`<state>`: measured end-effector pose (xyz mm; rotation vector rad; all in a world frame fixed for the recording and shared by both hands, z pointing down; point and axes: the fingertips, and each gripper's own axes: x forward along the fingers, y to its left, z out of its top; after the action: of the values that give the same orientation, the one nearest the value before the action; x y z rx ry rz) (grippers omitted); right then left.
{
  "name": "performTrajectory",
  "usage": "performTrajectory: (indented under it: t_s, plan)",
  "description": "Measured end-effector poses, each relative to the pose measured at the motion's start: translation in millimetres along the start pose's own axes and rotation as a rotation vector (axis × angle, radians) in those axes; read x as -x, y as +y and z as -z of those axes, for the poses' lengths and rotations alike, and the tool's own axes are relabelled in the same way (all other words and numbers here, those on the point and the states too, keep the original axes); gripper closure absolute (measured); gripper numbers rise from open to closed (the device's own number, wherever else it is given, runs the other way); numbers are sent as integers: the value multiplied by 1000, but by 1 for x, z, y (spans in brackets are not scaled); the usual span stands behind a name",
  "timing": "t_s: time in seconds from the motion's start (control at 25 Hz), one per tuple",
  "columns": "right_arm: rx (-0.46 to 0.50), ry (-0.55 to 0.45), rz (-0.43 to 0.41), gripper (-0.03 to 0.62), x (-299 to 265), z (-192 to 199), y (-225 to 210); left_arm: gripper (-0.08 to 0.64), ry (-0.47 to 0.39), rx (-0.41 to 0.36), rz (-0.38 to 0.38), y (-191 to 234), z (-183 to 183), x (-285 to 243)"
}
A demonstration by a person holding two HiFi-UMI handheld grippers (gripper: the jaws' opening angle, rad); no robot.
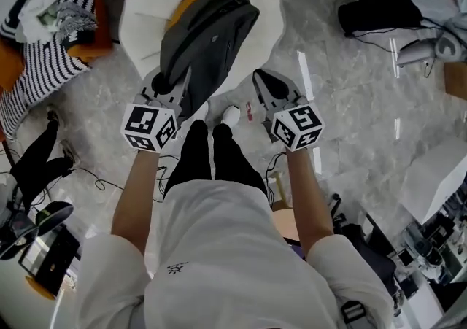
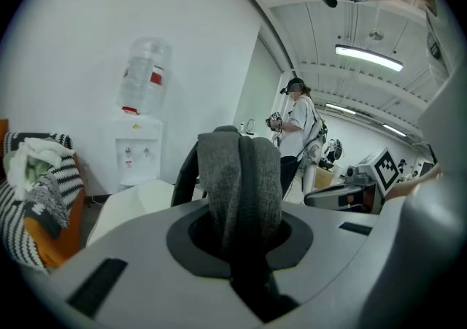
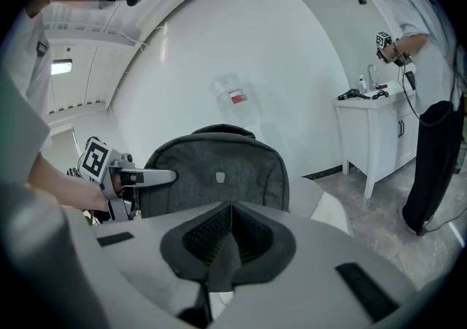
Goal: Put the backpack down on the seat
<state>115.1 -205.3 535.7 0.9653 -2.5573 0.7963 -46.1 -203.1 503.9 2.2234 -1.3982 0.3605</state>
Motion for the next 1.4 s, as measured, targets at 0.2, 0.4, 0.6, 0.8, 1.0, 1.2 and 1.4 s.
performTrajectory:
  t_s: [0.2,0.4,0.6,0.8,1.0,1.2,1.4]
  plan:
    - [-9,-2,21,568,-36,23,-9,491,21,33,24,23,26,-25]
    - [-47,1,45,568,-68,55,-23,491,31,60,38,43,55,-56]
    - [-90,-3,74,568,-95,89,-37,491,43,98,52,63,85,-89]
    - [-144,1,99,568,-107,120,-57,491,38,140,59,70,106,-122]
    - [-197,-36,118,568,-124,133,-75,491,24,202,61,82,123,-151]
    - [-233,-43,126,568,-156,151,-89,492,13,265,56,92,142,-179]
    - [-296,-43,103,567,-187,174,-109,491,12,314,69,101,159,-206]
